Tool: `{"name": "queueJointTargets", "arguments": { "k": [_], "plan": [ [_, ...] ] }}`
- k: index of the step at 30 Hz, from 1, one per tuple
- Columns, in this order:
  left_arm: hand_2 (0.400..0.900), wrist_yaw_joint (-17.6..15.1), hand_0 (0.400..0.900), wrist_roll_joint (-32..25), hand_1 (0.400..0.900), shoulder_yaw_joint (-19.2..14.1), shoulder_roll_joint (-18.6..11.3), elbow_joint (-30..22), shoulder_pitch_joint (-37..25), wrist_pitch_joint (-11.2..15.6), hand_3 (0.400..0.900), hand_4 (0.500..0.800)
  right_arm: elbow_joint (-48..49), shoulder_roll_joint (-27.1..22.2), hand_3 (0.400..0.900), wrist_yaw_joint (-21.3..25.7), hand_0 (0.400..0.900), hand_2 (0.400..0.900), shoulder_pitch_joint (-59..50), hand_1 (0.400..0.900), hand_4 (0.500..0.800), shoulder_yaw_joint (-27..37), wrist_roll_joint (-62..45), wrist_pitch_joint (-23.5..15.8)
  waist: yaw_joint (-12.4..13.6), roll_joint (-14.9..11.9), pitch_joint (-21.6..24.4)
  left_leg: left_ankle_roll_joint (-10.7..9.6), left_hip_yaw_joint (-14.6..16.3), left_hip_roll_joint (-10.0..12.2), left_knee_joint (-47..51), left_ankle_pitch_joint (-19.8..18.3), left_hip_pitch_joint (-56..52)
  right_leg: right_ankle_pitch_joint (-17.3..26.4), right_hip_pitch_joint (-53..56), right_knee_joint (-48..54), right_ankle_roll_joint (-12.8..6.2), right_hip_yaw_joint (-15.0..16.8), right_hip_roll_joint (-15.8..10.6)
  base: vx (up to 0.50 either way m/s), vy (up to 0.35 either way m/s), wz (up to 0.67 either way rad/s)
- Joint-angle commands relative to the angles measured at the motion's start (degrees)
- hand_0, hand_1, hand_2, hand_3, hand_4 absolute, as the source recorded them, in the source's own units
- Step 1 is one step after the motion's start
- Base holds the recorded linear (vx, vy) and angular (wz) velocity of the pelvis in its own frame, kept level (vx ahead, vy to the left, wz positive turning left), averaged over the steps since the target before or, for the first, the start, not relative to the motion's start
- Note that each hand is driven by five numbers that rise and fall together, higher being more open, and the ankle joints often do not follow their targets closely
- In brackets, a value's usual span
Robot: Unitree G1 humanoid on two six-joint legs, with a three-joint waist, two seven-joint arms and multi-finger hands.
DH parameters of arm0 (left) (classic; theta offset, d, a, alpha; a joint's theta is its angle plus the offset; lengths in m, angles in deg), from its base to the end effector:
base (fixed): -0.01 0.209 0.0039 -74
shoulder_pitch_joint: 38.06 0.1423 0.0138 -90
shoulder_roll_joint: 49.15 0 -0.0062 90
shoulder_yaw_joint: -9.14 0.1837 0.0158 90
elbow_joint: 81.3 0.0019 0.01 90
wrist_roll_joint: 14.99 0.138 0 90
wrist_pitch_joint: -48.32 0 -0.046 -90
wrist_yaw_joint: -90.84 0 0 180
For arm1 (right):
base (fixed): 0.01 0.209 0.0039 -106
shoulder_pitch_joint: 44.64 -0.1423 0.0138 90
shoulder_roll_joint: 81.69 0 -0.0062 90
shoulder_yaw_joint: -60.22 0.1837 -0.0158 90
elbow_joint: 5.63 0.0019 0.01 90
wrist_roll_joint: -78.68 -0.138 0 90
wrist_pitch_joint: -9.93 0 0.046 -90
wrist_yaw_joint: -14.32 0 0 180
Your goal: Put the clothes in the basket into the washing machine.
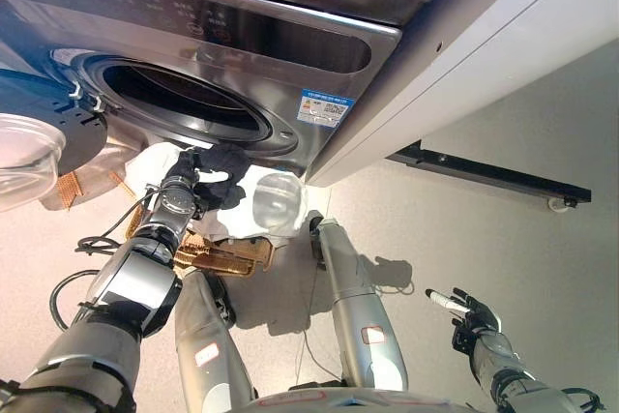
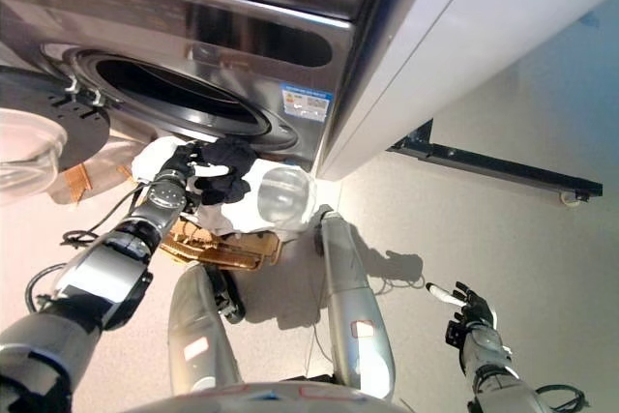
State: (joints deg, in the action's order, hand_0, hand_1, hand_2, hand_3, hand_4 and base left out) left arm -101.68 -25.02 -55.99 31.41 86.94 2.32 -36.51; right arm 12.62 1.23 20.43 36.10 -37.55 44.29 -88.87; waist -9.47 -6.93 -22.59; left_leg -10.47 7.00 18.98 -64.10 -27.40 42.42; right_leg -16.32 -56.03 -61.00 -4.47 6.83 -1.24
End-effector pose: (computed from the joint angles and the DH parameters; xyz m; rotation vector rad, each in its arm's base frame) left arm 0.3187 0.2413 0.0601 0.6143 0.3740 0.2579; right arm 0.1320 -0.2794 -0.0791 0.0165 0.8555 -0.5448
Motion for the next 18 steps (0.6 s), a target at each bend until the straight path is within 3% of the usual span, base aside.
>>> {"name": "queueJointTargets", "arguments": {
  "k": [1, 3, 4, 18],
  "plan": [
    [0.9, -1.1, 0.9, -0.9, 0.9, -0.4, -1.2, 1.6, -1.5, 1.2, 0.9, 0.8, -2.4, -4.0, 0.9, 2.9, 0.9, 0.9, 4.7, 0.9, 0.8, -0.6, -1.3, -1.1, 0.9, -0.2, 1.9, 2.8, 3.7, -2.9, 2.8, -4.7, -8.7, -0.2, -0.1, 1.4, -3.13, -1.7, 0.1, 0.03, -0.004, -0.06],
    [0.9, -1.0, 0.9, -1.2, 0.9, -0.9, -1.2, 2.1, -1.0, 1.0, 0.9, 0.8, -2.3, -4.4, 0.9, 3.0, 0.9, 0.9, 4.7, 0.9, 0.8, -0.4, -1.4, -1.1, 0.7, -0.5, 2.2, 2.6, 3.7, -2.1, 1.1, -5.5, -8.3, -1.0, -0.8, 0.0, -3.04, -1.6, 0.2, 0.08, 0.02, -0.09],
    [0.9, -1.1, 0.9, -1.6, 0.9, -0.9, -1.3, 2.0, -1.1, 1.0, 0.9, 0.8, -2.4, -4.6, 0.9, 2.9, 0.9, 0.9, 4.6, 0.9, 0.8, -0.4, -1.4, -1.1, 0.8, -0.2, 2.1, 2.5, 3.5, -1.6, -0.9, -8.0, -8.7, -3.7, -1.1, -2.7, -3.13, -1.9, 0.2, 0.1, 0.033, -0.07],
    [0.9, -1.3, 0.9, -3.6, 0.9, -1.5, -4.5, 2.5, -3.9, 0.5, 0.9, 0.8, -1.7, -5.2, 0.9, 3.8, 0.9, 0.9, 2.8, 0.9, 0.8, -0.4, -2.5, -1.7, 0.9, -0.9, 1.2, 2.6, 1.2, 1.5, -14.1, -11.4, -1.6, -6.0, -9.2, -11.4, -2.43, -3.6, 0.7, 0.0, 0.005, -0.03]
  ]
}}
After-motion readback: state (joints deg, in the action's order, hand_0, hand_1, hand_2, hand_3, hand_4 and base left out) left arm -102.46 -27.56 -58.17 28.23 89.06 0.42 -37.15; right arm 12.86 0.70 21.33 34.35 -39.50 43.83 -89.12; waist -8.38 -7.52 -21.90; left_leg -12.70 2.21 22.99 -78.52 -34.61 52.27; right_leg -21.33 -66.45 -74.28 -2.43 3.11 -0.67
